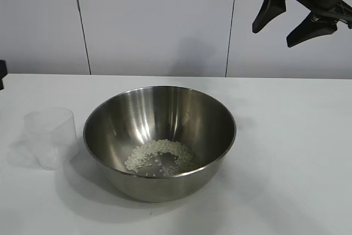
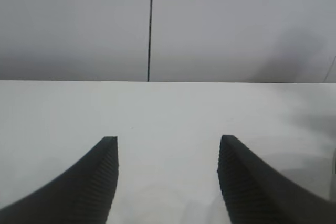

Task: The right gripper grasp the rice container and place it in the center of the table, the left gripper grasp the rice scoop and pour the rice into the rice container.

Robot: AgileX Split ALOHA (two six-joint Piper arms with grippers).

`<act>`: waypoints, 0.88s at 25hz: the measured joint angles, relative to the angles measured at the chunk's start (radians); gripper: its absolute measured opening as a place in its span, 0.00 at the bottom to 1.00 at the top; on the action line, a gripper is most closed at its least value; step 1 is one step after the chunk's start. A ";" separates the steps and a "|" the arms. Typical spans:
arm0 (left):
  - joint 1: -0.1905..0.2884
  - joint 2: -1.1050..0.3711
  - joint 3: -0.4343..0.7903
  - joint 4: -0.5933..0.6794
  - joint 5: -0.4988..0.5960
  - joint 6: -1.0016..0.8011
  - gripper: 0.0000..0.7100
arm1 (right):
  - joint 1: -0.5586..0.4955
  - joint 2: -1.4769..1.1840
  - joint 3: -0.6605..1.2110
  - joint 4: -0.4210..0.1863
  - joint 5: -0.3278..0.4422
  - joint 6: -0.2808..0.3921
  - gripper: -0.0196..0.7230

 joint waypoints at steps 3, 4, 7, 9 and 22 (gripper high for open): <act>0.000 -0.007 -0.105 0.071 0.220 -0.099 0.58 | 0.000 0.000 0.000 0.000 0.000 0.000 0.66; 0.000 -0.015 -0.144 0.100 0.308 -0.142 0.58 | 0.000 0.000 0.000 0.000 0.000 0.000 0.66; 0.000 -0.039 -0.251 0.156 0.529 -0.242 0.58 | 0.000 0.000 0.000 0.000 0.000 0.000 0.66; 0.000 -0.057 -0.316 0.166 0.661 -0.282 0.58 | 0.000 0.000 0.000 0.000 -0.001 0.000 0.66; -0.026 -0.116 -0.736 0.168 1.425 -0.375 0.58 | 0.000 0.000 0.000 0.000 -0.001 0.000 0.66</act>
